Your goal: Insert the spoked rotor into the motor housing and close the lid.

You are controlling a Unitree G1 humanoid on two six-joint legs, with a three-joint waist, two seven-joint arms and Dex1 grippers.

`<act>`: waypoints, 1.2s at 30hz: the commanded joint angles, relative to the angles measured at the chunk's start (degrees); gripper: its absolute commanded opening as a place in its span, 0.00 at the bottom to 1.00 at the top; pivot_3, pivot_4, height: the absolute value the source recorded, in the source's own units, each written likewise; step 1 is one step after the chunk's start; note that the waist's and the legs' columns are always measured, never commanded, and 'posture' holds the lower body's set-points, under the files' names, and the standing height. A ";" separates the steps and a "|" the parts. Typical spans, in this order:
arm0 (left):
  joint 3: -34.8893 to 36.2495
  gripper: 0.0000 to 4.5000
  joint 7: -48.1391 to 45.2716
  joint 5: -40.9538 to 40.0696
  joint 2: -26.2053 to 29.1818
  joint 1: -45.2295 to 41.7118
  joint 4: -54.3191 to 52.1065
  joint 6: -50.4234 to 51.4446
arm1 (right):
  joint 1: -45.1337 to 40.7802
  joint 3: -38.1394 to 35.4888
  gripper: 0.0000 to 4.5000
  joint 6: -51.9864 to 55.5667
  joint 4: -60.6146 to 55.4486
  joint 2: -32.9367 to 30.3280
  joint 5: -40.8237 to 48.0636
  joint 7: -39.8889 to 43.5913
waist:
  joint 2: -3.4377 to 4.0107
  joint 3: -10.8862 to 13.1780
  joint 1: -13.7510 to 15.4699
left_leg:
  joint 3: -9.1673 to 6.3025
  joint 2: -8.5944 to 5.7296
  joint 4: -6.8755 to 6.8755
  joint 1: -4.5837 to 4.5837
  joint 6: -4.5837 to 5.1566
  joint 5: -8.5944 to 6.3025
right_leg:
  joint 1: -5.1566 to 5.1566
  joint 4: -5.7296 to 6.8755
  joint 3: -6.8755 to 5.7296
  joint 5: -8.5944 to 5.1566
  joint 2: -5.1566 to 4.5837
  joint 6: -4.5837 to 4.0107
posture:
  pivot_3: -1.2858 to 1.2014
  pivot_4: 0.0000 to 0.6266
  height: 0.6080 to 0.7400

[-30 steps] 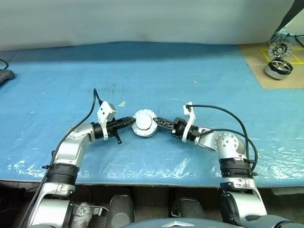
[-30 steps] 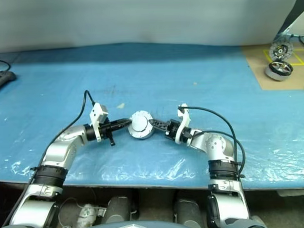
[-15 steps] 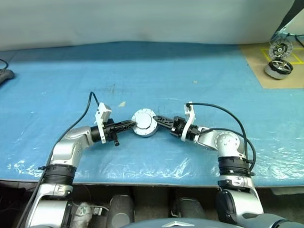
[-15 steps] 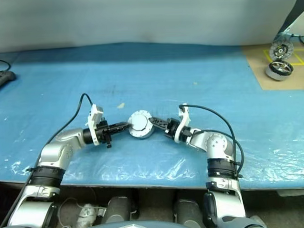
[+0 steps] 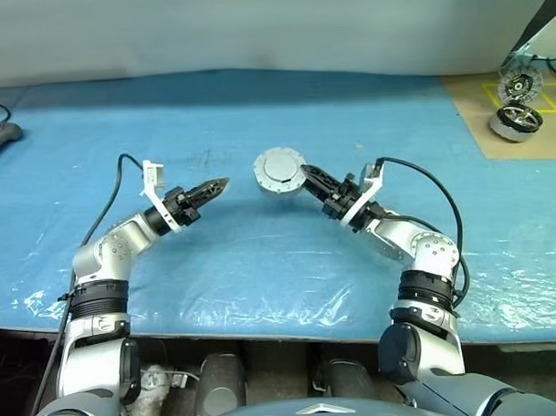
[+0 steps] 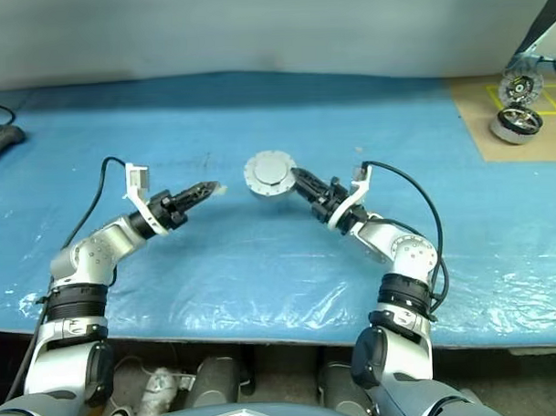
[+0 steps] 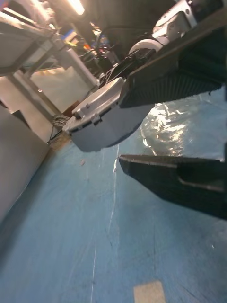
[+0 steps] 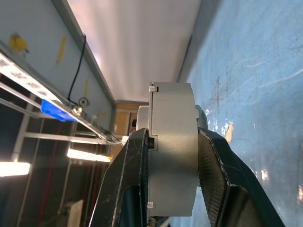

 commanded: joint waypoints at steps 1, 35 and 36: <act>1.68 0.67 1.04 -4.69 -1.44 1.37 -3.94 4.05 | -2.48 0.32 0.25 -0.28 -5.28 1.40 8.02 -1.71 | 0.00 0.00 0.03 | 0.00 0.00 0.00 -0.10 0.01 0.00 | -0.06 0.00 -0.03 0.05 0.00 0.08 | 0.52 0.24 1.00; 1.26 0.99 19.21 -16.12 -21.57 -0.10 -7.77 6.77 | 0.07 10.43 0.25 0.53 -7.15 -5.21 15.87 -4.71 | -0.06 0.03 0.38 | -0.20 0.01 0.76 -0.33 -0.15 -0.09 | -0.02 0.41 -0.15 0.25 -0.01 0.41 | 0.52 0.24 1.00; 1.43 0.99 19.51 -16.11 -21.47 -0.16 -7.72 6.59 | 0.07 10.47 0.25 0.52 -7.08 -5.32 15.89 -4.70 | -0.06 0.03 0.36 | -0.20 0.01 0.79 -0.32 -0.15 -0.09 | -0.02 0.45 -0.14 0.25 -0.01 0.41 | 0.52 0.24 1.00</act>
